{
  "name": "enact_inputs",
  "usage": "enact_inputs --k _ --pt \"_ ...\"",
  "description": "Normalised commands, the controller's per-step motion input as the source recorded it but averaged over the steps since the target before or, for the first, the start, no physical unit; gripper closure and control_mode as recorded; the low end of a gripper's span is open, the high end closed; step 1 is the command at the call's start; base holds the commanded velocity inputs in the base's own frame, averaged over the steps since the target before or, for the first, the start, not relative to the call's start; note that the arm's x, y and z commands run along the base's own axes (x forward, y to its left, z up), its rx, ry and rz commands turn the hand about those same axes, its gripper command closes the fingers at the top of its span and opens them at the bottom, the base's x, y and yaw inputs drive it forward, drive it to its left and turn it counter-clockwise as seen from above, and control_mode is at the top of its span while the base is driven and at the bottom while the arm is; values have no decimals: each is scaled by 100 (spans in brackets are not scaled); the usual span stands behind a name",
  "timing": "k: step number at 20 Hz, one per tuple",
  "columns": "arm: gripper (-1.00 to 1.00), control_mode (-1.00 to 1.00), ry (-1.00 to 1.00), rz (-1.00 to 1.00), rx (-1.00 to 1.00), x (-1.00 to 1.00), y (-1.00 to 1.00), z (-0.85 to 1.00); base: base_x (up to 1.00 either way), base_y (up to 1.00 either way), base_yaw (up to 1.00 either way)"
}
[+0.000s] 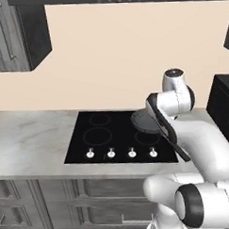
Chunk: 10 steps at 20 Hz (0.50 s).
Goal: Take the chicken drumsticks from the pan and place one on each plate on the dining counter.
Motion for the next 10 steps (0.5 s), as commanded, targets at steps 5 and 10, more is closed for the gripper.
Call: enact_inputs --k 5,10 --pt "100 -100 -35 0 3 -84 -17 -8 0 0 0" --pt "100 -100 -20 0 1 -58 -12 -12 0 0 0"
